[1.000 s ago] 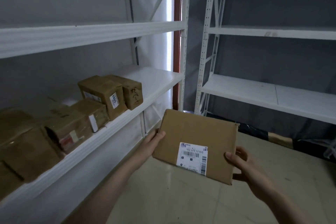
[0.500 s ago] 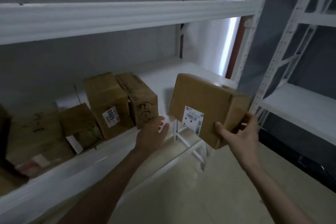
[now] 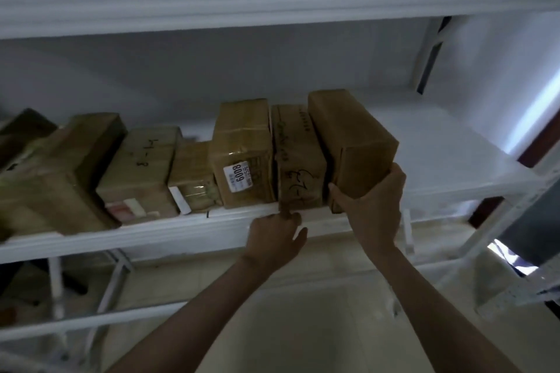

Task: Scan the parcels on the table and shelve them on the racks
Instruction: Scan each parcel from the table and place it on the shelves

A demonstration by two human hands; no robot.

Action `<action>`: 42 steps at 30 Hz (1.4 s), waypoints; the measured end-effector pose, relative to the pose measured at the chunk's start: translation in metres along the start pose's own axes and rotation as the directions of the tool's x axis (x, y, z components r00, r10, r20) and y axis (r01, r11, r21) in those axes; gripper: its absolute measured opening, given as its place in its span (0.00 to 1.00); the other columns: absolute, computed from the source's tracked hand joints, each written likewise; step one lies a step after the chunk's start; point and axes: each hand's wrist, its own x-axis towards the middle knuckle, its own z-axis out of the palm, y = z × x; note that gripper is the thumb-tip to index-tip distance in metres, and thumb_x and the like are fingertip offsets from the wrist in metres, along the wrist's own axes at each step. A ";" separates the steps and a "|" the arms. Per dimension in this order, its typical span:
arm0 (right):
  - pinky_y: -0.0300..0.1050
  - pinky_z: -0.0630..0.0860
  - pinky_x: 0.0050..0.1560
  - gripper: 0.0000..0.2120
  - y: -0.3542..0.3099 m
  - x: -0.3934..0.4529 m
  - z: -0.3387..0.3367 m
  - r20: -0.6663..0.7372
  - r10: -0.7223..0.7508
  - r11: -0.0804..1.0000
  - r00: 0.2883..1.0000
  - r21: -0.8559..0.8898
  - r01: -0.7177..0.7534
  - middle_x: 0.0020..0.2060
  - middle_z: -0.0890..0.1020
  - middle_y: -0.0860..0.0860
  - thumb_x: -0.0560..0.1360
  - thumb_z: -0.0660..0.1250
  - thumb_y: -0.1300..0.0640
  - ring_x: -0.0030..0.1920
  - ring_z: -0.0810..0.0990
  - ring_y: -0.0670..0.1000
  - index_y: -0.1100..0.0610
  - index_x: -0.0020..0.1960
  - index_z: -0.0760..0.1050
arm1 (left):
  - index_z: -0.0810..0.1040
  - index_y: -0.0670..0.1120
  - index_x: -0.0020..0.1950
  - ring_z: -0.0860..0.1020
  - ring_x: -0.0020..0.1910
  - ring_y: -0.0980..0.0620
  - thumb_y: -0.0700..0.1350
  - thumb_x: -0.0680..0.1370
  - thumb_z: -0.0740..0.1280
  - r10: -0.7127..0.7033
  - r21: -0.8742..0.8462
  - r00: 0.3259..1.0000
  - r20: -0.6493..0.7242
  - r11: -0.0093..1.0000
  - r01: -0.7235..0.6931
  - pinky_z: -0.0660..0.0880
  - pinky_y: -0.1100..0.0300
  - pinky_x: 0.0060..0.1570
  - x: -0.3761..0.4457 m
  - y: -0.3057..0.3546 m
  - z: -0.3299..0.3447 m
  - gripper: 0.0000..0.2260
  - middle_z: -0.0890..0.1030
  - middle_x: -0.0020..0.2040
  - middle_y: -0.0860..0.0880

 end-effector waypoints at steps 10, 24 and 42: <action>0.59 0.73 0.56 0.50 0.009 0.006 0.023 0.086 -0.010 0.993 0.996 0.122 0.000 0.68 0.65 0.56 0.64 0.77 0.44 0.67 0.68 0.59 0.59 0.74 0.52 | 0.74 0.49 0.59 0.80 0.49 0.47 0.56 0.82 0.52 -0.142 0.184 0.969 0.204 0.977 0.105 0.70 0.58 0.41 -0.047 -0.044 0.003 0.17 0.78 0.53 0.50; 0.45 0.72 0.47 0.14 0.009 -0.162 0.056 0.421 -0.288 0.956 0.860 0.071 0.285 0.48 0.76 0.56 0.72 0.68 0.66 0.49 0.77 0.58 0.62 0.57 0.73 | 0.72 0.50 0.64 0.79 0.55 0.47 0.56 0.81 0.53 -0.419 0.201 0.863 0.282 0.905 0.374 0.75 0.55 0.49 -0.185 -0.140 0.003 0.17 0.78 0.58 0.50; 0.42 0.72 0.57 0.18 -0.286 -0.543 0.258 0.952 -0.298 0.842 0.076 0.224 0.491 0.62 0.74 0.52 0.78 0.62 0.57 0.60 0.74 0.51 0.55 0.67 0.68 | 0.70 0.49 0.66 0.77 0.58 0.46 0.53 0.82 0.53 -0.879 0.294 0.433 0.200 0.476 0.829 0.74 0.54 0.51 -0.610 -0.356 -0.152 0.16 0.76 0.61 0.48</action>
